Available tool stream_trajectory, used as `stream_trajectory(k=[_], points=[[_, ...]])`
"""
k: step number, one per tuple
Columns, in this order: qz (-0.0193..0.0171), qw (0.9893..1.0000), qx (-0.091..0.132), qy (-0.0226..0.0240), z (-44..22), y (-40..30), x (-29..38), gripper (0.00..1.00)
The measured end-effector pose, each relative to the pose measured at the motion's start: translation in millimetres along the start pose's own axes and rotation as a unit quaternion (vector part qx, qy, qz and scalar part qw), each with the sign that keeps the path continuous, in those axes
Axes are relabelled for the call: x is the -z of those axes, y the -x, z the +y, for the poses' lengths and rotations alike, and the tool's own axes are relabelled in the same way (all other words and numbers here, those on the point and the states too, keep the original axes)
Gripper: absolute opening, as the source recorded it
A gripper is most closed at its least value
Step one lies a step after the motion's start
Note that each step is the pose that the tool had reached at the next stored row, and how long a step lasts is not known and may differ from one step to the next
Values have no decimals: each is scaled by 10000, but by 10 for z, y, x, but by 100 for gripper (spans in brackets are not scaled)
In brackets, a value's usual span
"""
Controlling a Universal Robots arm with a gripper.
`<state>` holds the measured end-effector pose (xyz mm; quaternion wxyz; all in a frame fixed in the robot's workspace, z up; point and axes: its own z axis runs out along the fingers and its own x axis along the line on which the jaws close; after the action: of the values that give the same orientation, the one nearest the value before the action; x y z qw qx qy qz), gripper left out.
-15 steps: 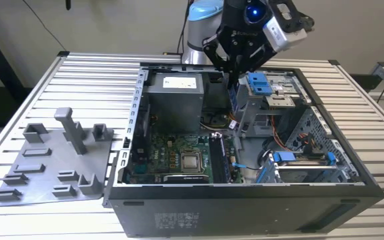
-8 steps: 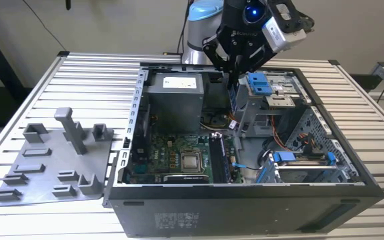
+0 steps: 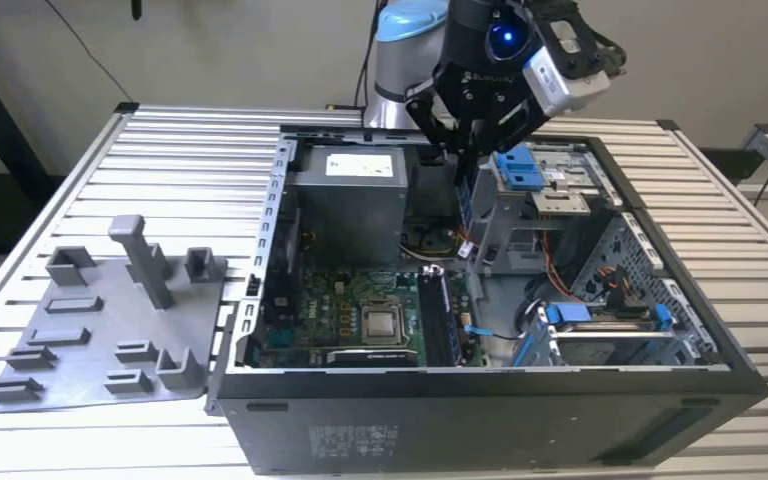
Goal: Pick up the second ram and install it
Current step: 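Insert the second ram into the second slot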
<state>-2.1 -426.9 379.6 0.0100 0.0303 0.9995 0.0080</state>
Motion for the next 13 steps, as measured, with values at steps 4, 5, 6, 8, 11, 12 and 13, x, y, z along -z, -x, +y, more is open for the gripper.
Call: stream_trajectory(k=[4,5,6,8,11,12,13], points=[[0,10000,4,-1,-34,10,-41,14],[0,10000,5,0,-45,14,-52,14],[0,10000,5,-1,-58,17,-60,14],[0,10000,6,0,-83,25,-79,14],[0,10000,7,0,-117,39,-104,14],[0,10000,7,0,-129,44,-112,14],[0,10000,7,0,-142,49,-120,14]])
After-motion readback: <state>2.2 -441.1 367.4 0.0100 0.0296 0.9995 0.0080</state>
